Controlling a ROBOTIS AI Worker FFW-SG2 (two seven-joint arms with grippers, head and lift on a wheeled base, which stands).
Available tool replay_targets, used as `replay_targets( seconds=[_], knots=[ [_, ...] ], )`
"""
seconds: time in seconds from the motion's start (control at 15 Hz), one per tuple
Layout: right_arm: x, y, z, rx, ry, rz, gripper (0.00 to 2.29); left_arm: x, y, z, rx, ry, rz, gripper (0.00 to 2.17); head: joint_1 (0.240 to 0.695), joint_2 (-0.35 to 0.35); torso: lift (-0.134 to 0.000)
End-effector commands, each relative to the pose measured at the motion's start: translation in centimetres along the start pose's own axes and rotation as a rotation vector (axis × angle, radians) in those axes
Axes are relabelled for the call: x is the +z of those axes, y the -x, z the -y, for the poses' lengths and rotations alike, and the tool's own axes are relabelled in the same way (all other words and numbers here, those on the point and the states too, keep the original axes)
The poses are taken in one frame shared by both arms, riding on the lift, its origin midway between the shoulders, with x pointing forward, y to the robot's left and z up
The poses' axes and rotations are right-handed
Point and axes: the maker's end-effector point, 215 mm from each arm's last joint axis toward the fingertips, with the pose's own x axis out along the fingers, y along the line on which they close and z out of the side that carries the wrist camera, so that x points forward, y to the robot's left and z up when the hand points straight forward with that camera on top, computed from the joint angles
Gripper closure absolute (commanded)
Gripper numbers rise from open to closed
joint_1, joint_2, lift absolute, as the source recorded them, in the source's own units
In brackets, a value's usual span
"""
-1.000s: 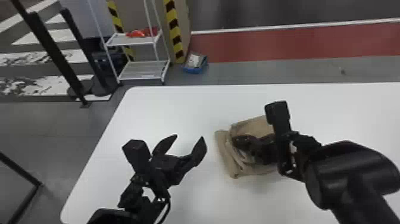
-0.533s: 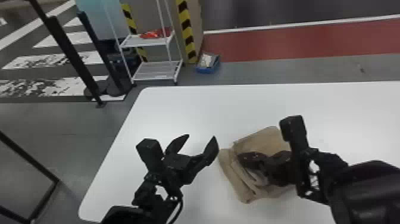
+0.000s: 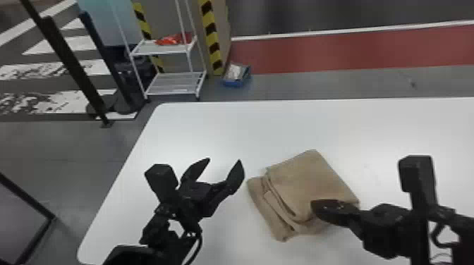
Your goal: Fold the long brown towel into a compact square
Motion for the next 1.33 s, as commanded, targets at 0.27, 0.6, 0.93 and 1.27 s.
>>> replay_targets(
  seconds=[0.27, 0.6, 0.93, 1.27],
  knots=[
    [-3.3, 3.9, 5.2, -0.102, -0.147, -0.102, 2.14, 0.1, 0.0, -0.1, 0.001, 0.002, 0.002, 0.08, 0.695, 0.101, -0.123],
    [-1.4, -1.4, 7.2, -0.119, -0.108, -0.162, 2.14, 0.1, 0.1, -0.3, 0.006, 0.002, 0.002, 0.08, 0.695, 0.092, -0.123],
    [2.7, -6.3, 9.8, -0.172, -0.066, -0.13, 2.14, 0.0, 0.1, -0.4, 0.006, 0.004, 0.001, 0.08, 0.695, 0.119, -0.123],
    [7.0, -8.4, 14.9, -0.281, 0.024, -0.076, 2.14, 0.0, 0.0, -0.6, 0.009, 0.004, 0.0, 0.08, 0.695, 0.11, -0.123]
  ],
)
